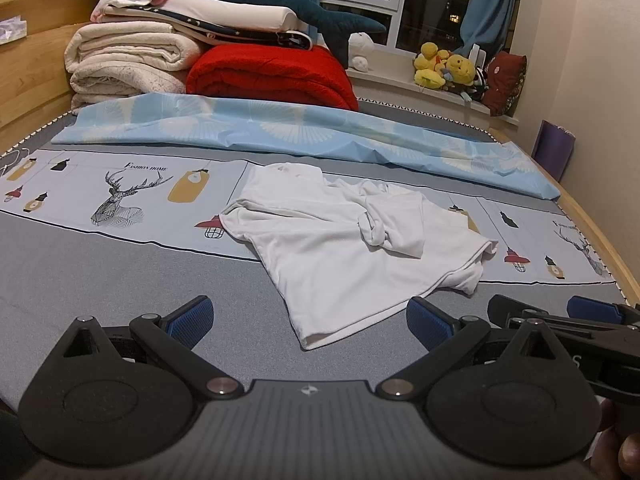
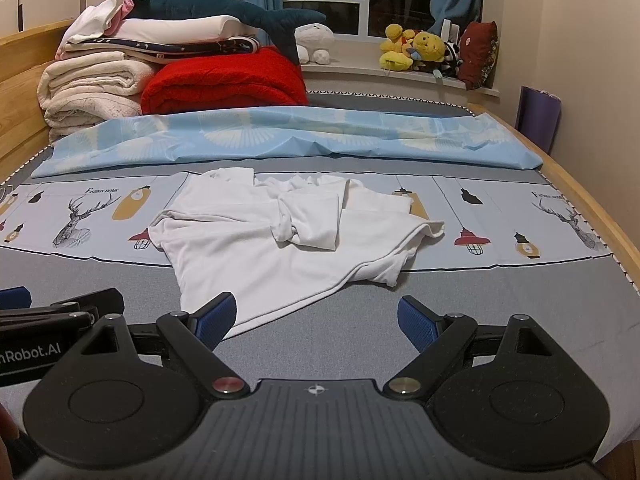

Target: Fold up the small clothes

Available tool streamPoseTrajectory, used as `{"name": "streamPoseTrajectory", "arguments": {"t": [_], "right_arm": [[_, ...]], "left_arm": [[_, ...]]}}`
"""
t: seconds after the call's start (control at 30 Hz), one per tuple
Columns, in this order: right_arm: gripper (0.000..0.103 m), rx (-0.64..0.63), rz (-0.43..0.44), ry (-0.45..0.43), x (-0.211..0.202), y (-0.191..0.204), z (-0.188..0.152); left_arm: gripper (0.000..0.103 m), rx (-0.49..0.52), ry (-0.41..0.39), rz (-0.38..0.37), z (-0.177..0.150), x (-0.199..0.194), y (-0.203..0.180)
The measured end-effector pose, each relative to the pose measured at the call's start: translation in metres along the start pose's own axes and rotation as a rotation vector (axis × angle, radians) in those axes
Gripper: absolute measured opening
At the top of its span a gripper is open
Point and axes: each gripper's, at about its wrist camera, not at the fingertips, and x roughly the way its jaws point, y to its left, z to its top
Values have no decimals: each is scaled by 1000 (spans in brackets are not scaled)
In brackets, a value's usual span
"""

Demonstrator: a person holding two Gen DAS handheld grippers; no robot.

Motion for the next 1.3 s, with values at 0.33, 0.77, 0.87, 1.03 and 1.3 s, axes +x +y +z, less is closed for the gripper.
{"name": "streamPoseTrajectory", "arguments": {"t": [0.33,0.77,0.87,1.03,1.3], "right_arm": [[88,0,0,5,1,-1,-1],[88,26,-6,1,2,-5,1],[80,83,-11,-25,-3,-21,7],[57,101,-11,-53,-1,-54,26],[48,83,-5,18,36,-95,36]], "left_arm": [[103,1,0,0,0,0,0],[103,3,-8,-1,-2,1,-3],[103,2,-28,13,-1,0,-1],[61,33,-8,17,-3,12,8],[36,97,114,7,-6,84,12]]}}
